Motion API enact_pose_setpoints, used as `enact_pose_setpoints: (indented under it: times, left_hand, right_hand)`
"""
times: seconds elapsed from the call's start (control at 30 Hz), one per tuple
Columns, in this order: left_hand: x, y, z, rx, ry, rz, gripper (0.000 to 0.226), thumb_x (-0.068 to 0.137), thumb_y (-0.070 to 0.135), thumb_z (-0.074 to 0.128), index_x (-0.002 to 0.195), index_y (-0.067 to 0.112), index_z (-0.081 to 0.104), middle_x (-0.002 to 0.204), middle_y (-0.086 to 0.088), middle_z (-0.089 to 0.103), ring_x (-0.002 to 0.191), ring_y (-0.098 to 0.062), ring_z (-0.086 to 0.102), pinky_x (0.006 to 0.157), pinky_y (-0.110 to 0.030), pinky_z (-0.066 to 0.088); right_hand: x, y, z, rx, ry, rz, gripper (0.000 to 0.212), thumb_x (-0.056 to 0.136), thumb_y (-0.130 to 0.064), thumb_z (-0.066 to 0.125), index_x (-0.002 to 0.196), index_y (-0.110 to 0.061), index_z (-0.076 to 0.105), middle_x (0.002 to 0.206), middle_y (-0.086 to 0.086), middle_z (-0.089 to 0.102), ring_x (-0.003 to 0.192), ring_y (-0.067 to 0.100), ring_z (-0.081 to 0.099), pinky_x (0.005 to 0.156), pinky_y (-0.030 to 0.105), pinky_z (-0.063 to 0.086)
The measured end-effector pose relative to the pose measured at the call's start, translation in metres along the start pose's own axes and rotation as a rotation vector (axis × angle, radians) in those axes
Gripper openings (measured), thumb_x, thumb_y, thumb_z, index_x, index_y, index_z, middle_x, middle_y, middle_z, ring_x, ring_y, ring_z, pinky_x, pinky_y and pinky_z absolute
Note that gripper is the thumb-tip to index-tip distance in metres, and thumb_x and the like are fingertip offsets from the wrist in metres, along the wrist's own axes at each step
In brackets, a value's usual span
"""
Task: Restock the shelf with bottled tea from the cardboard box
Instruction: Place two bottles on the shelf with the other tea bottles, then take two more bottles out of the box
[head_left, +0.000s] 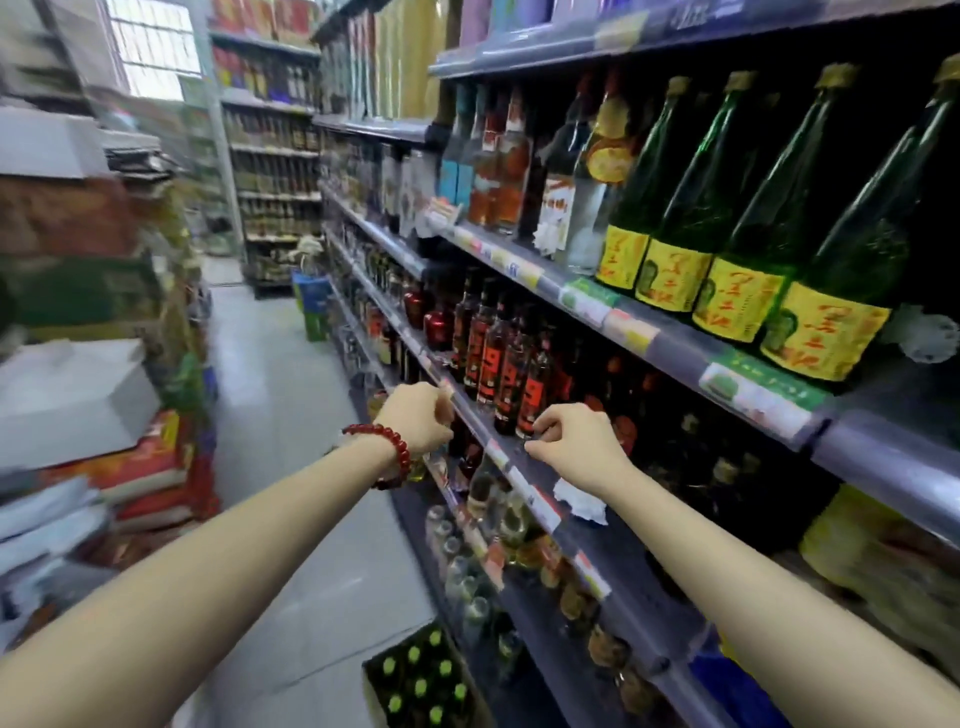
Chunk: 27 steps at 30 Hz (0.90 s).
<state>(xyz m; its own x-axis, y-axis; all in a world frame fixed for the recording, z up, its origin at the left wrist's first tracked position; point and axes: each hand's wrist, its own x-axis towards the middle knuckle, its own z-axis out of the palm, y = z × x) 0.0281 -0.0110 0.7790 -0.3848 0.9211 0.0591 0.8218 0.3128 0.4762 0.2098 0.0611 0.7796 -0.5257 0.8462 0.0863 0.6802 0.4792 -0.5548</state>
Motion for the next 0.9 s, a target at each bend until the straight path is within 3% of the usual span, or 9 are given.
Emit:
enact_pose_setpoints:
  times: [0.23,0.4,0.5,0.67,0.8,0.9]
  left_hand:
    - [0.031,-0.100,0.079,-0.004,-0.080,-0.072,0.026,0.082,0.016,0.064,0.103,0.002,0.068,0.104,-0.013,0.070,0.100,-0.028,0.065,0.087,-0.033,0.051]
    - [0.040,-0.170,0.169,-0.057,-0.177,-0.185,0.028,0.084,0.017,0.065,0.110,0.005,0.065,0.111,-0.011,0.067,0.104,-0.026,0.062,0.091,-0.033,0.049]
    - [0.041,-0.211,0.234,-0.116,-0.239,-0.269,0.027,0.085,0.017,0.065,0.111,0.008,0.063,0.110,-0.010,0.066,0.102,-0.024,0.062,0.087,-0.030,0.048]
    - [0.031,-0.272,0.358,-0.155,-0.322,-0.333,0.028,0.083,0.021,0.068,0.109,0.013,0.064,0.105,-0.005,0.065,0.097,-0.018,0.061,0.082,-0.024,0.047]
    - [0.016,-0.313,0.463,-0.150,-0.386,-0.341,0.027,0.081,0.023,0.068,0.107,0.014,0.064,0.097,0.000,0.064,0.087,-0.013,0.057,0.076,-0.019,0.043]
    - [0.005,-0.341,0.540,-0.146,-0.431,-0.338,0.029,0.081,0.024,0.068,0.109,0.016,0.064,0.101,0.001,0.066,0.094,-0.014,0.060,0.076,-0.017,0.041]
  right_hand:
    - [0.050,0.034,0.131,0.023,-0.154,0.068,0.024,0.081,-0.023,0.070,0.098,-0.007,0.070,0.096,0.008,0.072,0.096,0.024,0.066,0.083,0.035,0.053]
    - [0.060,0.091,0.232,0.084,-0.272,0.131,0.025,0.083,-0.019,0.069,0.104,-0.005,0.070,0.106,0.011,0.071,0.094,0.019,0.064,0.076,0.021,0.043]
    - [0.059,0.138,0.299,0.087,-0.312,0.167,0.024,0.081,-0.020,0.072,0.101,-0.007,0.070,0.121,0.013,0.065,0.107,0.023,0.062,0.086,0.023,0.046]
    - [0.049,0.222,0.409,0.068,-0.432,0.259,0.030,0.084,-0.025,0.070,0.109,-0.010,0.066,0.107,0.008,0.069,0.102,0.021,0.063,0.079,0.023,0.045]
    - [0.035,0.290,0.493,0.055,-0.477,0.284,0.030,0.082,-0.025,0.072,0.106,-0.009,0.068,0.103,0.008,0.071,0.102,0.023,0.065,0.087,0.029,0.050]
    - [0.026,0.341,0.552,0.046,-0.470,0.305,0.030,0.079,-0.023,0.073,0.105,-0.010,0.068,0.103,0.010,0.072,0.103,0.025,0.065,0.086,0.030,0.051]
